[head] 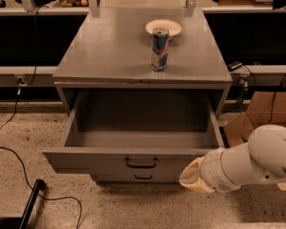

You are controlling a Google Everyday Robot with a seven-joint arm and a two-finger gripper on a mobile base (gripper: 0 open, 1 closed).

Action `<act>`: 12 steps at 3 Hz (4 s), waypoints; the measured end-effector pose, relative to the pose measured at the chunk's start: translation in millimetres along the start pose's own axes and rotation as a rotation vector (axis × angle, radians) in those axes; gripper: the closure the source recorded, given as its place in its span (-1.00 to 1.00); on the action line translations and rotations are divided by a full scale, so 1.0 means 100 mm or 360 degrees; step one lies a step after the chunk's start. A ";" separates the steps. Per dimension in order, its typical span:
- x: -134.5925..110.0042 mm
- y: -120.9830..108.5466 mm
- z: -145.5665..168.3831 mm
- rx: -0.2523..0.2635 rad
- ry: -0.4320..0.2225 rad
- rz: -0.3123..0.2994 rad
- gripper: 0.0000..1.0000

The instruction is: Close top drawer

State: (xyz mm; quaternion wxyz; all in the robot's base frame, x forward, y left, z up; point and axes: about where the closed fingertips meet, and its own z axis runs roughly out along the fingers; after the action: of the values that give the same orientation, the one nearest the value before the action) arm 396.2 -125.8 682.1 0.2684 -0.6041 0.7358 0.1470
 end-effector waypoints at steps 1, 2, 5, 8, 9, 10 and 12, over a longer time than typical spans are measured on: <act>0.03 -0.05 0.11 0.0028 0.0040 -0.0039 1.00; 0.13 -0.18 0.24 0.0145 0.0109 -0.0096 1.00; 0.03 -0.82 0.37 0.0399 0.0114 -0.0272 1.00; -0.05 -1.38 0.47 0.0428 0.0090 -0.0381 1.00; -0.04 -1.65 0.54 0.0436 0.0054 -0.0389 1.00; -0.03 -1.93 0.54 0.0483 0.0035 -0.0431 1.00; -0.06 -2.38 0.53 0.0593 -0.0020 -0.0436 1.00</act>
Offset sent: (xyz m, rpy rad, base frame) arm 0.0460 -0.0108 -0.0422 -0.1665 -0.2026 -0.0557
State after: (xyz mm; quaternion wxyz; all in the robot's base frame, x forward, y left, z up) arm 638.9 -146.2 668.6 0.3972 -0.6373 0.6598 -0.0256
